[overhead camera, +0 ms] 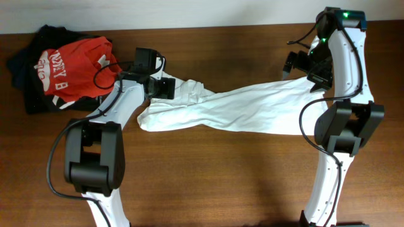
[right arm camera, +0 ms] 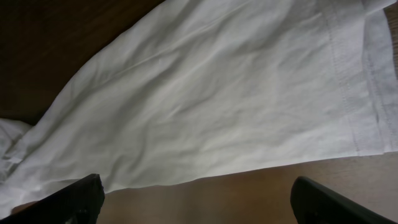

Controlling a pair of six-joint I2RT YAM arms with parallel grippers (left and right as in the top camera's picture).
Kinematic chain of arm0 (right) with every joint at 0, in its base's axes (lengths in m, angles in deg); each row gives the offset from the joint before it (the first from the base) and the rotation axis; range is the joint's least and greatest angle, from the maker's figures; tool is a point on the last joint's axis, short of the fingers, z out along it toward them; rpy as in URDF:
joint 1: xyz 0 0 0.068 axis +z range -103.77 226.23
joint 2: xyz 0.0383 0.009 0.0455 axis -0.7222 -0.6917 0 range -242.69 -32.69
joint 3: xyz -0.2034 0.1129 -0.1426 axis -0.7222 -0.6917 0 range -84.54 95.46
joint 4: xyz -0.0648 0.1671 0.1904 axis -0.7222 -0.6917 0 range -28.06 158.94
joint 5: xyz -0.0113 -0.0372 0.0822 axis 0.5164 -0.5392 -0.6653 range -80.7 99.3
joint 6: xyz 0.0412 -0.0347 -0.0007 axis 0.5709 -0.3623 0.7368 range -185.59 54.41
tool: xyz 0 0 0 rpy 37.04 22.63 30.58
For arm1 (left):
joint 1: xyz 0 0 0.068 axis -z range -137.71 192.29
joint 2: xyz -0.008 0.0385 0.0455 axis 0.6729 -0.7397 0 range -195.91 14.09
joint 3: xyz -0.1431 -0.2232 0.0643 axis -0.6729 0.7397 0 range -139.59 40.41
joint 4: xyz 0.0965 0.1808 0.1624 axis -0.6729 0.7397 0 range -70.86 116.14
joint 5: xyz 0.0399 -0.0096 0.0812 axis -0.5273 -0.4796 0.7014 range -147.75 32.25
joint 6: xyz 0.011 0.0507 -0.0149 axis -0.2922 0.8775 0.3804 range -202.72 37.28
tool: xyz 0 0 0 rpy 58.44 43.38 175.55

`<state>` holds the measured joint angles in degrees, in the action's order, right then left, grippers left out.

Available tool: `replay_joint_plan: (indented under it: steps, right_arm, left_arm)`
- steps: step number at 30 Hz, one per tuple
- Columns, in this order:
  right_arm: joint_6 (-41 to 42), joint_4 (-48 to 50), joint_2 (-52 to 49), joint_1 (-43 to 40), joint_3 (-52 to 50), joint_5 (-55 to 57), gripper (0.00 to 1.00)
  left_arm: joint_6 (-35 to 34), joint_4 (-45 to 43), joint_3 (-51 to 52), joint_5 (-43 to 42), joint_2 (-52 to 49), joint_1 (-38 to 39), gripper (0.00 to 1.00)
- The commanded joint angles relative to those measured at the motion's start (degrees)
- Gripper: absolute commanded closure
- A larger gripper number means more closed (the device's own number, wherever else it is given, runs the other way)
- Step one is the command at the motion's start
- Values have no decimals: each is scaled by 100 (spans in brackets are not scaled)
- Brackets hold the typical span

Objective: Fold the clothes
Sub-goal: 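Reach the left gripper to the shirt's left end and grasp it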

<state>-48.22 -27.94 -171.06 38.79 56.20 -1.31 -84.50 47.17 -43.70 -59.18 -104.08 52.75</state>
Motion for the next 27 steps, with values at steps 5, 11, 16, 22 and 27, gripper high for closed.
replay_joint_plan:
  steps: [5, 11, 16, 22, 27]
  right_arm:
    - [-59, 52, 227, 186, 92, 247, 1]
    - [-59, 66, 227, 186, 92, 247, 1]
    - [-59, 66, 227, 186, 92, 256, 1]
    - [-59, 66, 227, 186, 92, 376, 0]
    - [144, 0, 238, 186, 92, 358, 5]
  left_arm:
    - [-35, -321, -107, 15, -529, -28, 22]
    - [-35, -404, -118, 20, -525, -28, 47]
    - [-35, -398, -146, 20, -522, -39, 71]
    - [-35, -424, -155, 151, -323, -39, 86]
    - [-33, -293, -155, 278, -302, -39, 99]
